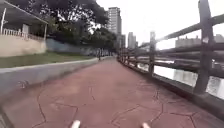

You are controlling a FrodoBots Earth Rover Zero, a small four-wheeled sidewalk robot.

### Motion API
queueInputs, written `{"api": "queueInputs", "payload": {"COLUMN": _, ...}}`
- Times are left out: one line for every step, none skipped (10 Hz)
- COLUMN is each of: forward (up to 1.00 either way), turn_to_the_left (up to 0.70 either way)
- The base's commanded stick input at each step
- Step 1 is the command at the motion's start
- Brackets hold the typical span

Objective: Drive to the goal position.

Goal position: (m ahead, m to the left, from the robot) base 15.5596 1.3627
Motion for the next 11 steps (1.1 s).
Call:
{"api": "queueInputs", "payload": {"forward": 0.7, "turn_to_the_left": 0.01}}
{"api": "queueInputs", "payload": {"forward": 0.7, "turn_to_the_left": 0.01}}
{"api": "queueInputs", "payload": {"forward": 0.7, "turn_to_the_left": 0.01}}
{"api": "queueInputs", "payload": {"forward": 0.7, "turn_to_the_left": 0.01}}
{"api": "queueInputs", "payload": {"forward": 0.7, "turn_to_the_left": 0.07}}
{"api": "queueInputs", "payload": {"forward": 0.7, "turn_to_the_left": 0.25}}
{"api": "queueInputs", "payload": {"forward": 0.7, "turn_to_the_left": 0.36}}
{"api": "queueInputs", "payload": {"forward": 0.7, "turn_to_the_left": 0.04}}
{"api": "queueInputs", "payload": {"forward": 0.7, "turn_to_the_left": 0.01}}
{"api": "queueInputs", "payload": {"forward": 0.7, "turn_to_the_left": 0.01}}
{"api": "queueInputs", "payload": {"forward": 0.7, "turn_to_the_left": 0.01}}
